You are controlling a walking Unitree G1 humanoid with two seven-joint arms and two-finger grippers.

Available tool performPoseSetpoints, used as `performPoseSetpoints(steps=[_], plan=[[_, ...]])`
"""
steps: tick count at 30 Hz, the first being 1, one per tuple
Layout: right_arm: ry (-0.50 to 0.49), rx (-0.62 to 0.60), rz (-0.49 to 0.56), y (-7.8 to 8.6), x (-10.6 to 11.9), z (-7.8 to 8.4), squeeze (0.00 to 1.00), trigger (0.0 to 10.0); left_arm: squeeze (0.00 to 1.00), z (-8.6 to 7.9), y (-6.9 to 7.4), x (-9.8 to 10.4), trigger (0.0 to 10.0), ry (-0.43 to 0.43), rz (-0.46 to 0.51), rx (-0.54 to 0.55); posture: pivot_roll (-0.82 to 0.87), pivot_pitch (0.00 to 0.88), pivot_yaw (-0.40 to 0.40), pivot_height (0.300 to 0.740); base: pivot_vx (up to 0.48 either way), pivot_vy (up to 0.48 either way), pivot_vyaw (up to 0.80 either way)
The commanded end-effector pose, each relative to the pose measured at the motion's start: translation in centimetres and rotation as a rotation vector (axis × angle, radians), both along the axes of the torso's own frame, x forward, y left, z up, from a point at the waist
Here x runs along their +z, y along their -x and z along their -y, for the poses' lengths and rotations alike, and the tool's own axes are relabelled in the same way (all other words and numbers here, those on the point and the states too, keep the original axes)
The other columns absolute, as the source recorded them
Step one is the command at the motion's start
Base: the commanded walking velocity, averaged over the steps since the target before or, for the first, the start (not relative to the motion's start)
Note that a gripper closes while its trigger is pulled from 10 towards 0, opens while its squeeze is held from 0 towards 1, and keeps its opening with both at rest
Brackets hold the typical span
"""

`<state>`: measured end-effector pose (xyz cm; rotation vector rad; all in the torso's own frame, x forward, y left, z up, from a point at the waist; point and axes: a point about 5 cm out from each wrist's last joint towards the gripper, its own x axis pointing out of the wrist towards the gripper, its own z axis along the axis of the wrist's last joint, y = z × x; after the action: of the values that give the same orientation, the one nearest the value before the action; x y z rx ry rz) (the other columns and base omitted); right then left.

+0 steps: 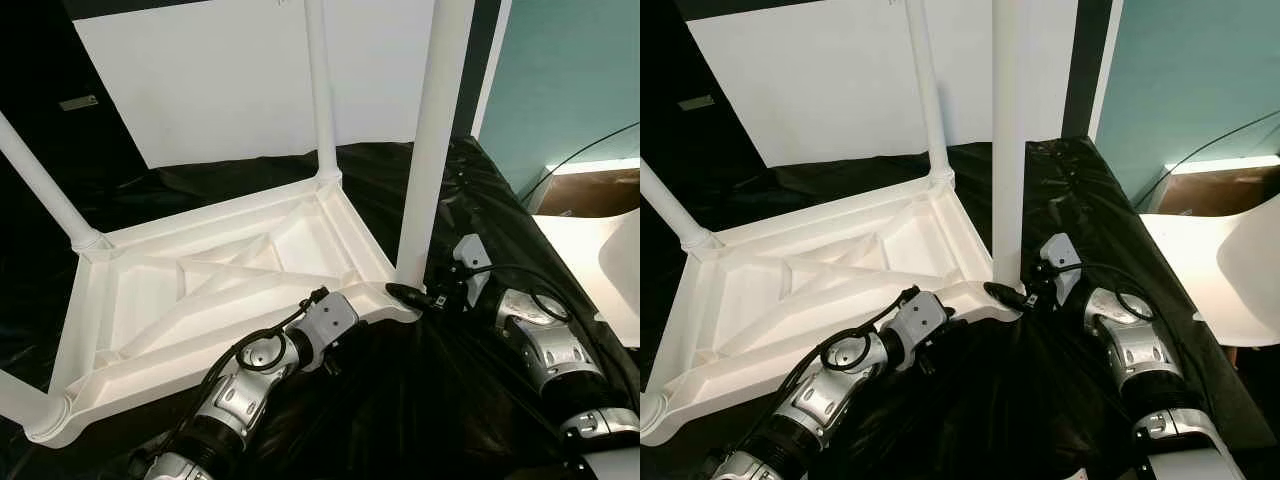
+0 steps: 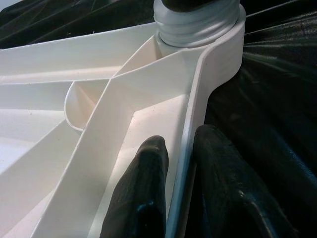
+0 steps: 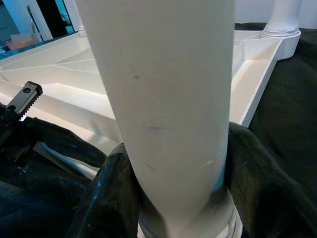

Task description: Building children table

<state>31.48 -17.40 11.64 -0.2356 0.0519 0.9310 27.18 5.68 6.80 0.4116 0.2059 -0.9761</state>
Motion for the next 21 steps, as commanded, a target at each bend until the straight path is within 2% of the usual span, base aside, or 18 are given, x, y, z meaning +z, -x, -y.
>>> performPoseSetpoints(steps=[1, 2, 3, 4, 5, 6, 7, 10, 11, 12, 14, 21], plan=[[-0.013, 0.019, -0.065, 0.5, -1.4, -0.9, 0.00, 0.0, 0.00, -1.6, 2.7, -5.4, 10.0, -0.181, -0.220, -0.018, -0.08, 0.000, 0.045, 0.740, 0.000, 0.000, 0.00], [-0.013, 0.019, -0.065, 0.5, -1.4, -0.9, 0.00, 0.0, 0.00, -1.6, 2.7, -5.4, 10.0, -0.181, -0.220, -0.018, -0.08, 0.000, 0.045, 0.740, 0.000, 0.000, 0.00], [-0.060, -0.079, -0.036, 0.4, -1.5, -1.2, 0.00, 0.0, 0.00, -1.5, 2.6, -5.4, 10.0, -0.180, -0.220, -0.016, -0.07, 0.000, 0.042, 0.740, 0.000, 0.000, 0.00], [-0.096, -0.258, 0.064, 0.1, -1.3, -1.2, 0.00, 0.0, 0.00, -1.5, 2.6, -5.4, 10.0, -0.179, -0.219, -0.014, -0.07, 0.000, 0.043, 0.740, 0.000, 0.000, 0.00], [-0.096, -0.258, 0.064, 0.1, -1.3, -1.2, 0.00, 0.0, 0.00, -1.5, 2.6, -5.4, 10.0, -0.179, -0.219, -0.014, -0.07, 0.000, 0.043, 0.740, 0.000, 0.000, 0.00], [-0.156, -0.448, 0.161, 0.1, -0.9, -0.8, 0.00, 0.0, 0.00, -1.5, 2.5, -5.4, 10.0, -0.178, -0.217, -0.013, -0.07, 0.000, 0.043, 0.740, 0.000, 0.000, 0.00], [-0.168, -0.517, 0.207, 1.1, -1.3, -1.4, 0.00, 0.0, 0.00, -1.6, 2.4, -5.3, 10.0, -0.179, -0.216, -0.010, -0.07, 0.000, 0.044, 0.740, 0.000, 0.000, 0.00], [-0.178, -0.546, 0.217, 2.0, -1.8, -2.2, 0.00, 0.0, 0.00, -1.6, 2.4, -5.3, 10.0, -0.182, -0.214, -0.010, -0.07, 0.000, 0.044, 0.740, 0.000, 0.000, 0.00], [-0.195, -0.570, 0.201, 2.5, -2.1, -3.2, 0.00, 0.0, 0.00, -1.8, 2.4, -5.4, 10.0, -0.188, -0.212, -0.009, -0.07, 0.000, 0.042, 0.740, 0.000, 0.000, 0.00], [-0.195, -0.570, 0.201, 2.5, -2.1, -3.2, 0.00, 0.0, 0.00, -1.8, 2.4, -5.4, 10.0, -0.188, -0.212, -0.009, -0.07, 0.000, 0.042, 0.740, 0.000, 0.000, 0.00], [-0.238, -0.687, 0.223, 1.6, -1.3, -3.4, 0.00, 0.0, 0.00, -2.0, 2.4, -5.4, 10.0, -0.193, -0.214, -0.006, -0.07, 0.000, 0.039, 0.740, 0.000, 0.000, 0.00], [-0.263, -0.725, 0.234, 1.6, -0.8, -3.9, 0.00, 0.0, 0.00, -1.9, 2.4, -5.5, 10.0, -0.192, -0.215, -0.006, -0.07, 0.000, 0.037, 0.740, 0.000, 0.000, 0.00]])
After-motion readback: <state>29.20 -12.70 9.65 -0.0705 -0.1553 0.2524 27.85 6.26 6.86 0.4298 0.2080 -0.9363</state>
